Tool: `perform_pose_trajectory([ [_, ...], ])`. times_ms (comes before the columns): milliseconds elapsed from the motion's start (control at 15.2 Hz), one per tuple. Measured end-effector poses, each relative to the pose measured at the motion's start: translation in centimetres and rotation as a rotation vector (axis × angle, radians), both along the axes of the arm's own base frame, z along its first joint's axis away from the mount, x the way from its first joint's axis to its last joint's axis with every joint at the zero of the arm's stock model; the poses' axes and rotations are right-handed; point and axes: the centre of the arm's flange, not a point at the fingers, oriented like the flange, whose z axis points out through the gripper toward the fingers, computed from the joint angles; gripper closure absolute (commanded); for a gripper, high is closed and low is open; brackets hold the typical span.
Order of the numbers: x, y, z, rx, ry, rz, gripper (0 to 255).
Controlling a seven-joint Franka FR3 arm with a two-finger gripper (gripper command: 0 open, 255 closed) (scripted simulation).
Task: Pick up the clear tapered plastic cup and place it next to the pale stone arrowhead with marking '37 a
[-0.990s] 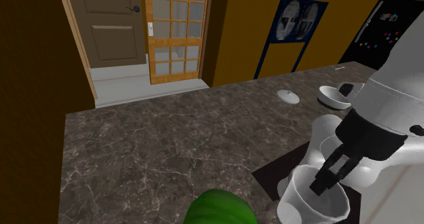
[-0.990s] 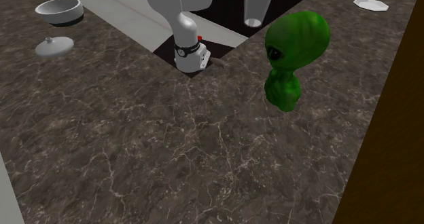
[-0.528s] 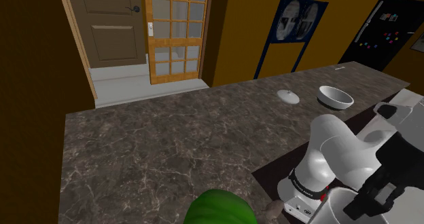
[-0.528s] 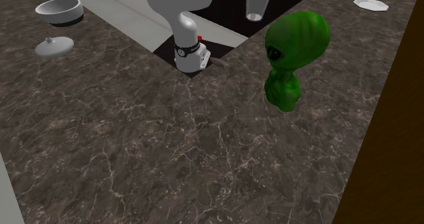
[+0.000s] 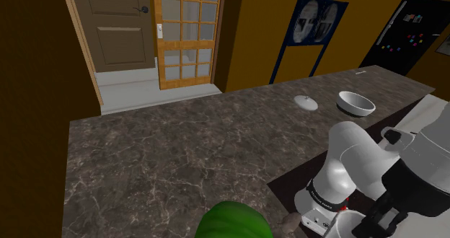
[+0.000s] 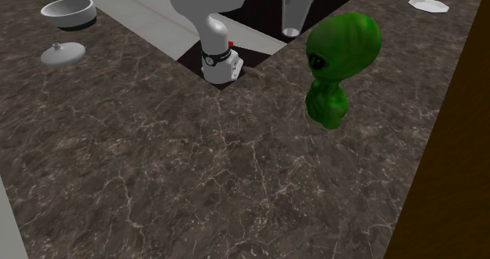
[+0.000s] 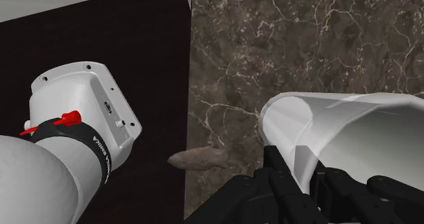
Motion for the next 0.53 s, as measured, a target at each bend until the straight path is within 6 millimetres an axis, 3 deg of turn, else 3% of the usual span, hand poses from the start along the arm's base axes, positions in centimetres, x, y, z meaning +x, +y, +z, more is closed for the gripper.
perform_pose_trajectory([
  [528,-0.1,0.0,-4.1,0.0,0.0,0.0,255],
])
